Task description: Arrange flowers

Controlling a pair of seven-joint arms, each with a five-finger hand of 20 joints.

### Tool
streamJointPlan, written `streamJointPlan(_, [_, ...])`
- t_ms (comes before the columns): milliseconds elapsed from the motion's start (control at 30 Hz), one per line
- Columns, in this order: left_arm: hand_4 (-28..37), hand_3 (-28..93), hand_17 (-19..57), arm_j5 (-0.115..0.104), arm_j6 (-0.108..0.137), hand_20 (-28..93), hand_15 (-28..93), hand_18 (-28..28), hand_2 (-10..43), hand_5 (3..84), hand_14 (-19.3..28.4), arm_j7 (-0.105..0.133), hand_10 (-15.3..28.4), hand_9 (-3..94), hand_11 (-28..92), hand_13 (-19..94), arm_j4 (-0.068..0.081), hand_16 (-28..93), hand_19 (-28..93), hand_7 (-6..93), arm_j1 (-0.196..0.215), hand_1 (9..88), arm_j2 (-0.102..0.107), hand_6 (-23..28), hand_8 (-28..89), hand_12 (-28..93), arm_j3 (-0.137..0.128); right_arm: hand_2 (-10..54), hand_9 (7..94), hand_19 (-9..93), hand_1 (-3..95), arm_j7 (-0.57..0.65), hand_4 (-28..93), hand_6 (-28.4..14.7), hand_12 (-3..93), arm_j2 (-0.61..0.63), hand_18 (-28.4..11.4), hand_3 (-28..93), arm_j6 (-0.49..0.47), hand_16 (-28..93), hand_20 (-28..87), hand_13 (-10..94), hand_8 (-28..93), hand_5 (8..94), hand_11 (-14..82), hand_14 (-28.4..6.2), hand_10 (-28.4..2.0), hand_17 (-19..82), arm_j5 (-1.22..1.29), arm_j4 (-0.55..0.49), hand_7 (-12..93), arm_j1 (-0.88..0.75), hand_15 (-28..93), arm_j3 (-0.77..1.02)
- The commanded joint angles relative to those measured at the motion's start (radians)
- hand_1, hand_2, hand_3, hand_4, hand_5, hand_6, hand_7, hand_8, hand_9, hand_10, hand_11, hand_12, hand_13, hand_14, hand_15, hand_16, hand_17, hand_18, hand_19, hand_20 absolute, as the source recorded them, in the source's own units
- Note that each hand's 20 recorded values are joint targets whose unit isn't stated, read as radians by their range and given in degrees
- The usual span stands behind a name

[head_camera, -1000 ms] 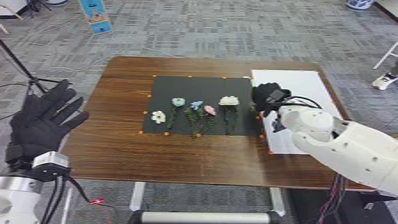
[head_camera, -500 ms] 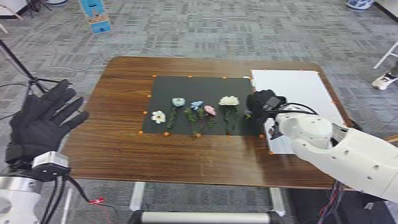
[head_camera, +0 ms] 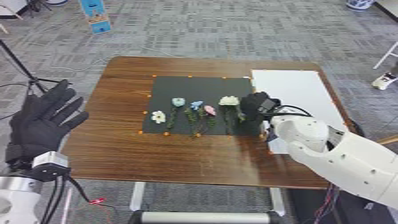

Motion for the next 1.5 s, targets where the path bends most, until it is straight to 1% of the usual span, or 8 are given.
streamJointPlan(33, [-28.3, 65, -11.1, -0.002, 0.001, 9, 11, 22.3, -4.1, 27.8, 13.7, -0.003, 10.4, 23.7, 13, 19, -0.005, 5, 40, 15.2, 0.003, 20.8, -0.009, 2.4, -8, 16, -0.006, -9.5, 64.7, 82, 35.3, 0.023, -28, 2.2, 30.0, 0.022, -20.5, 84, -0.017, 34, 55, 63, -13, 57.9, 33.7, -6.5, -8.2, 28, -0.058, -0.028, 35, -0.073, 79, 0.091])
streamJointPlan(300, [-28.3, 65, -11.1, -0.002, 0.001, 9, 11, 22.3, -4.0, 27.8, 13.7, -0.004, 10.4, 23.7, 13, 19, -0.005, 5, 40, 15.3, -0.002, 20.9, -0.007, 2.3, -9, 16, -0.003, -9.5, 52.1, 82, 31.9, 0.109, -28, -1.8, 29.2, 0.079, -21.0, 86, 0.055, 34, 56, 58, -14, 47.5, 38.3, -7.8, -11.4, 26, -0.094, -0.136, 33, -0.254, 80, 0.293])
streamJointPlan(567, [-28.3, 67, -11.1, 0.008, -0.009, 8, 11, 22.3, -4.9, 27.8, 13.6, -0.033, 10.1, 23.3, 13, 19, -0.005, 5, 40, 15.2, 0.007, 20.2, 0.019, 2.4, -8, 15, -0.032, -9.5, 40.7, 59, 24.6, -0.377, -28, -2.7, 28.4, 0.035, -20.4, 88, 0.694, 18, 43, 32, -13, 40.0, 33.4, -9.5, -12.5, 13, 0.439, -0.111, 34, -0.582, 60, 0.626])
streamJointPlan(800, [-28.3, 68, -11.7, 0.014, -0.074, 8, 10, 23.8, -7.0, 26.4, 13.0, -0.069, 9.5, 21.4, 12, 17, 0.010, 6, 39, 15.3, -0.033, 21.7, 0.014, 2.1, -8, 16, -0.044, -5.2, 40.8, 49, 21.8, -0.732, -25, -0.1, 26.0, -0.090, -20.9, 90, 0.282, 20, 31, 27, -13, 42.6, 22.8, -10.4, -12.5, 7, 1.197, -0.239, 26, -0.904, 41, 1.005])
streamJointPlan(1033, [-28.3, 66, -12.4, 0.109, -0.032, 5, 6, 26.5, -8.8, 21.1, 13.3, -0.053, 8.4, 16.0, 10, 14, -0.010, 6, 39, 16.0, -0.031, 24.0, 0.000, 1.0, -8, 19, -0.034, -5.2, 35.4, 36, 14.1, -0.584, -24, 0.7, 22.5, -0.249, -24.8, 82, -0.245, 30, 20, 24, -8, 36.6, 3.6, -12.5, -12.7, 3, 1.472, -0.255, 8, -1.061, 12, 1.230])
streamJointPlan(1200, [-28.3, 66, -12.2, 0.138, -0.026, 5, 6, 21.3, -9.3, 23.4, 11.7, -0.055, 8.9, 17.3, 10, 14, 0.004, 7, 38, 16.2, -0.061, 24.7, -0.020, 1.8, -9, 19, 0.028, -3.1, 28.7, 33, 10.5, -0.508, -24, -4.2, 20.1, -0.324, -25.2, 78, -0.317, 33, 14, 21, -5, 27.3, 0.6, -13.2, -12.5, -1, 1.455, -0.263, 2, -1.102, 0, 1.265])
streamJointPlan(1400, [-28.3, 53, -14.8, 0.172, -0.208, 4, -2, 25.6, -7.1, 16.0, 11.1, -0.193, 6.2, 11.7, -2, 10, 0.028, 11, 38, 12.8, -0.102, 29.4, -0.079, -0.6, -7, 27, 0.024, 1.2, 22.5, 34, 7.2, -0.557, -26, 1.5, 18.3, -0.354, -26.7, 74, -0.314, 35, 6, 14, -6, 22.7, -2.4, -12.1, -11.1, -9, 1.413, -0.349, 1, -1.188, -9, 1.293])
streamJointPlan(1500, [-28.3, 46, -15.9, 0.175, -0.196, 3, -5, 26.9, -5.4, 12.1, 11.1, -0.171, 5.1, 9.4, -11, 7, 0.036, 12, 38, 10.4, -0.116, 31.9, -0.082, -1.2, -6, 34, 0.049, 2.2, 22.4, 34, 6.2, -0.556, -26, 2.0, 17.6, -0.352, -26.5, 74, -0.293, 37, 4, 13, -6, 24.8, -2.4, -11.5, -10.4, -10, 1.419, -0.365, 2, -1.185, -11, 1.288])
